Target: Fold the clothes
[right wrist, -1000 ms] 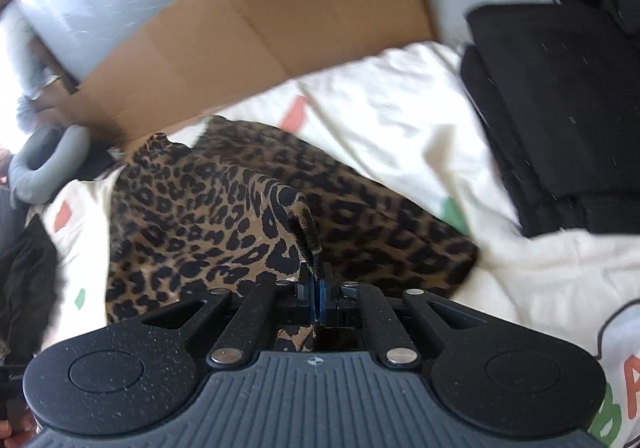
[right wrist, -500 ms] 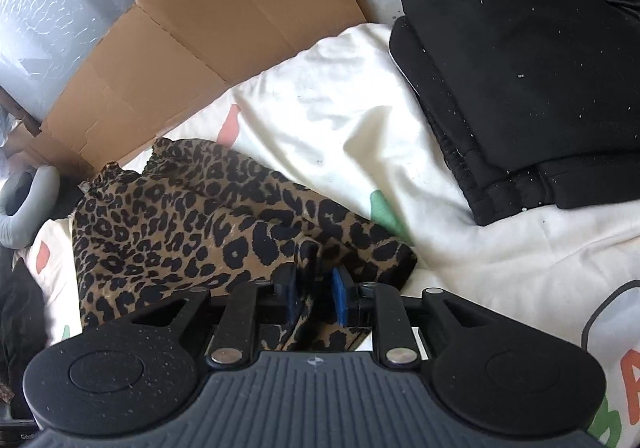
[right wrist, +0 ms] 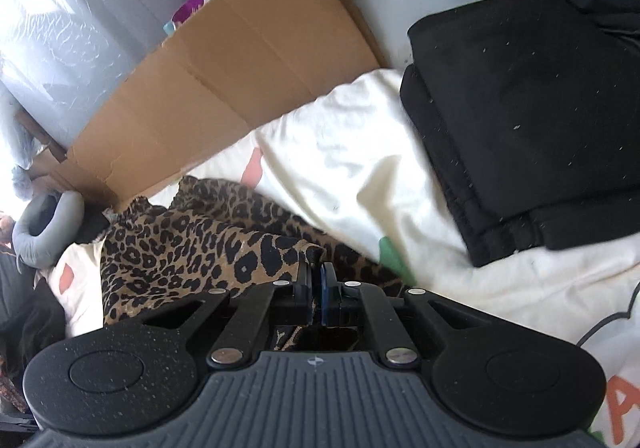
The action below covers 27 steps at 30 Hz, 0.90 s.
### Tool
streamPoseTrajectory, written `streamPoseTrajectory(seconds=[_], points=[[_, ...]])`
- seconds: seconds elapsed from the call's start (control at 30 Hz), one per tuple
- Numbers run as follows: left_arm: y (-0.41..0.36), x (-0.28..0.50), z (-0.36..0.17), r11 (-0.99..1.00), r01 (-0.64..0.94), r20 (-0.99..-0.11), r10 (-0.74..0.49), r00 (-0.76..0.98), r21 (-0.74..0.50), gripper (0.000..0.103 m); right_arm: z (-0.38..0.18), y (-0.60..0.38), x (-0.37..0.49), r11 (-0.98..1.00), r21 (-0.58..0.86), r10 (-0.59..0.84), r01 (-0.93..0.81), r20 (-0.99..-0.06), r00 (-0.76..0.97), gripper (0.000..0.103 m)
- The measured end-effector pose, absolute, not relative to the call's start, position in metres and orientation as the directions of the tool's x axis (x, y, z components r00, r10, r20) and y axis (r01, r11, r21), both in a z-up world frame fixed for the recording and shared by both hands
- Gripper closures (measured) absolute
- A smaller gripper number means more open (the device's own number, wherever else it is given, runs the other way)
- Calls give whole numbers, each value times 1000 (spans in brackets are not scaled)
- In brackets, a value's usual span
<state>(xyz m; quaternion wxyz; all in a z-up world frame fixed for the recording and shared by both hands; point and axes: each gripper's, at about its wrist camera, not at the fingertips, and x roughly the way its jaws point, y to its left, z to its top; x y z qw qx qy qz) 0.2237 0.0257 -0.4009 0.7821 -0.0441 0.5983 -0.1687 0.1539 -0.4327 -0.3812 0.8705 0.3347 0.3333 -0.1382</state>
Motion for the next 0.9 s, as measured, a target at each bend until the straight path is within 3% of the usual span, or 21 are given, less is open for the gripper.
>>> streamPoseTrajectory(seconds=[0.33,0.67,0.9], points=[[13,262,-371,941,261,-932,-279,230,-217,90,-405,-442,139,684,511,-35,521,-690,723,101],[-17,357,-349,932,326,-907,-267,326,-157,89,-412,-448,134,660,522,-42,540,-692,720,101],[-48,405,-352,953,256,-902,-246,355,-160,88,-419,-449,130,661,518,-34,543,-702,711,101]])
